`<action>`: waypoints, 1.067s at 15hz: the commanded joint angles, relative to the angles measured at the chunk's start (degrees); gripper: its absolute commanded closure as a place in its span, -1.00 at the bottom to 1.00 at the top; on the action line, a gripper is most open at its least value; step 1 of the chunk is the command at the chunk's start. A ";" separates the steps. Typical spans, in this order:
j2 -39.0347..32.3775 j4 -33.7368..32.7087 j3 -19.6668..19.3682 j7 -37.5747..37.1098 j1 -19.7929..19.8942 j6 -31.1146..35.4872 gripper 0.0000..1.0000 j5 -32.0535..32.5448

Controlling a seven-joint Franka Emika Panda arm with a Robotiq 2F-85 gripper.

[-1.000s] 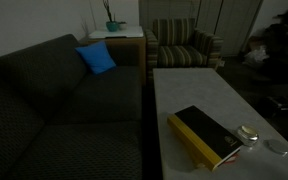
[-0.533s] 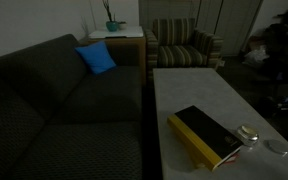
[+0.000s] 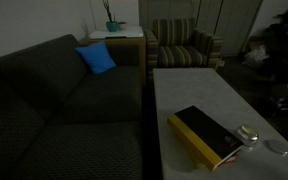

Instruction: Cover the silver bottle with the silver lid

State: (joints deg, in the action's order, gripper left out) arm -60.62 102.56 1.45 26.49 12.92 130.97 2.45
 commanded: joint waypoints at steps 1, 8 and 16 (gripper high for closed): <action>-7.67 -8.11 2.67 -0.01 3.83 0.23 -1.00 -4.15; -13.83 -14.49 1.13 -0.77 3.04 -2.81 -1.00 -3.39; -19.31 -20.80 1.80 -2.51 3.64 2.34 -1.00 -4.69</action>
State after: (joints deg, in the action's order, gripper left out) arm -76.82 85.24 2.44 24.71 15.36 131.24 -1.50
